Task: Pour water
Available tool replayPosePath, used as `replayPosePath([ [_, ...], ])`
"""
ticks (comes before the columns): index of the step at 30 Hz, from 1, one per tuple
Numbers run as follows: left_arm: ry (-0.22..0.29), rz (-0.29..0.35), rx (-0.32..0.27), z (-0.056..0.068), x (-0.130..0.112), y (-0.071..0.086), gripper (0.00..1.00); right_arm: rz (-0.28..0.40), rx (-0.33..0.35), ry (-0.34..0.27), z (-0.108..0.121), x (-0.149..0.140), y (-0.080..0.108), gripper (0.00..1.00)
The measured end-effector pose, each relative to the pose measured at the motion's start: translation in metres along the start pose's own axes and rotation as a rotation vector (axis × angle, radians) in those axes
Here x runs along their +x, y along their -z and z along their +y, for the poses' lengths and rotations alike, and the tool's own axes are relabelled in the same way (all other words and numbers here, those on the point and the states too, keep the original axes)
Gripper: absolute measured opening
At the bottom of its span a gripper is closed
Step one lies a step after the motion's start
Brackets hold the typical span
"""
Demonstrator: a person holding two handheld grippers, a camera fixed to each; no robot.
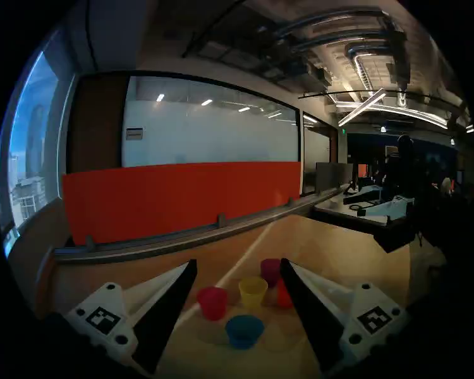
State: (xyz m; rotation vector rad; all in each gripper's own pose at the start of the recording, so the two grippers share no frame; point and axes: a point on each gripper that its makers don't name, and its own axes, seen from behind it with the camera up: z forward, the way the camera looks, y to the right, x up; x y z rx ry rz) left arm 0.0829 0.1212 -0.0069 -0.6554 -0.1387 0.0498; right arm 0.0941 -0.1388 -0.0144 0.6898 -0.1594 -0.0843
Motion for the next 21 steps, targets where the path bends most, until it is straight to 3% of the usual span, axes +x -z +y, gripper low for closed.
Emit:
replayPosePath([
  [6,-0.010,-0.045,-0.055,0.009,-0.012,-0.001,0.98,-0.052,0.052,0.002,-0.011,-0.009,0.002,0.99],
  [15,-0.067,-0.095,-0.082,0.013,-0.031,-0.006,0.98,-0.105,0.079,0.025,-0.018,-0.026,-0.001,0.99],
  [21,-0.073,-0.131,-0.107,0.018,-0.051,-0.012,0.98,-0.142,0.095,0.028,-0.020,-0.044,-0.002,0.99],
])
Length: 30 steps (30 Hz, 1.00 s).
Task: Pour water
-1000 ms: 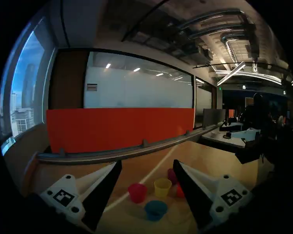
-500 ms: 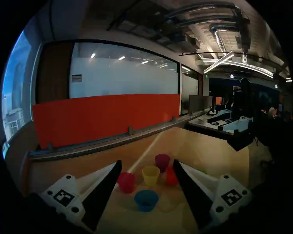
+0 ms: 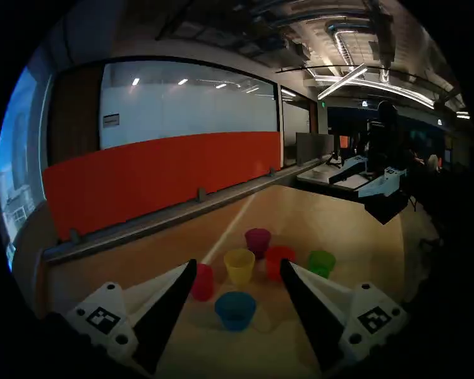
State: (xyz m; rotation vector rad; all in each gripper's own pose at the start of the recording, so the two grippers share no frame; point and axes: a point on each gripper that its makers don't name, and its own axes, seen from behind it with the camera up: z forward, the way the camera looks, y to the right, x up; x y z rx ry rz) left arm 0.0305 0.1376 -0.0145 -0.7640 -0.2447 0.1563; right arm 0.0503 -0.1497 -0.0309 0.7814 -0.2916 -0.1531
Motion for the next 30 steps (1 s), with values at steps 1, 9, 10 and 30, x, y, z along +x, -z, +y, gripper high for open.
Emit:
replayPosePath([
  [1,0.001,-0.005,-0.003,0.000,-0.003,-0.001,0.98,-0.009,0.002,0.001,0.000,-0.004,-0.001,0.99],
  [9,0.009,-0.038,-0.024,0.001,-0.025,-0.012,0.98,-0.060,0.007,0.013,0.000,-0.029,-0.005,0.99],
  [10,0.012,-0.041,-0.027,0.001,-0.028,-0.014,0.98,-0.066,0.009,0.013,-0.001,-0.033,-0.006,0.99],
  [30,-0.004,-0.157,-0.058,0.007,-0.097,-0.036,0.98,-0.153,0.031,-0.004,-0.006,-0.091,-0.023,0.99],
])
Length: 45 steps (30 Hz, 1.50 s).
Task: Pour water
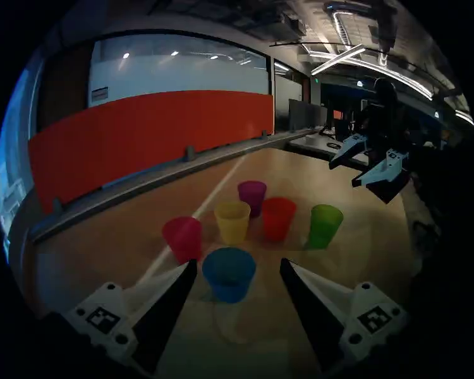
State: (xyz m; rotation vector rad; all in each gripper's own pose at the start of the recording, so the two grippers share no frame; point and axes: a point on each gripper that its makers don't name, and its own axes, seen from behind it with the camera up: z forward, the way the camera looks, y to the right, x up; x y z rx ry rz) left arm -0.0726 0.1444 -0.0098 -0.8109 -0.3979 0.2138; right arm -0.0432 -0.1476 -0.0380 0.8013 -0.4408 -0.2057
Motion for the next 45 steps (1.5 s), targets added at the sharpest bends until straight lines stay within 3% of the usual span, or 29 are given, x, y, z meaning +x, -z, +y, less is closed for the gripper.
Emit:
replayPosePath([
  [15,0.022,-0.076,-0.008,-0.004,-0.037,-0.022,0.98,-0.050,0.006,-0.008,-0.001,-0.038,-0.015,0.99],
  [27,0.008,-0.134,-0.018,-0.007,-0.056,-0.037,0.98,-0.084,0.018,-0.014,-0.006,-0.061,-0.021,0.99],
  [45,0.001,-0.161,-0.037,-0.011,-0.059,-0.060,0.98,-0.125,0.034,-0.013,-0.011,-0.089,-0.034,0.99],
])
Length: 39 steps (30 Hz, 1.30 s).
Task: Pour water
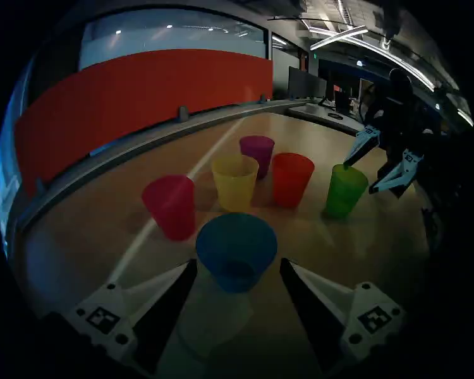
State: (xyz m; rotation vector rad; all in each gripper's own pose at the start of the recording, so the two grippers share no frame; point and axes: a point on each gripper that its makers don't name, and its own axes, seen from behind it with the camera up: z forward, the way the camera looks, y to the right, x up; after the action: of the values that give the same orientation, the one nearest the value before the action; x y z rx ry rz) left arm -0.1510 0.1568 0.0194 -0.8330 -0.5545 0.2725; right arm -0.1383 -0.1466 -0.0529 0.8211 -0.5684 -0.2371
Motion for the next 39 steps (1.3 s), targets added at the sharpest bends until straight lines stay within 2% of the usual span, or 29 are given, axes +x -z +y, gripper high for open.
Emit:
replayPosePath([
  [13,-0.008,-0.013,-0.021,0.000,0.002,-0.018,0.98,-0.007,0.010,-0.003,-0.001,-0.004,-0.019,0.99],
  [24,-0.003,-0.014,-0.031,-0.002,0.001,-0.024,0.98,0.007,0.022,0.000,-0.002,0.004,-0.035,0.99],
  [37,0.015,-0.018,-0.016,-0.009,0.001,-0.030,0.98,0.008,0.027,0.004,0.000,0.007,-0.039,0.99],
  [39,0.015,-0.017,-0.016,-0.009,0.002,-0.031,0.93,0.007,0.027,0.006,0.000,0.007,-0.039,0.99],
])
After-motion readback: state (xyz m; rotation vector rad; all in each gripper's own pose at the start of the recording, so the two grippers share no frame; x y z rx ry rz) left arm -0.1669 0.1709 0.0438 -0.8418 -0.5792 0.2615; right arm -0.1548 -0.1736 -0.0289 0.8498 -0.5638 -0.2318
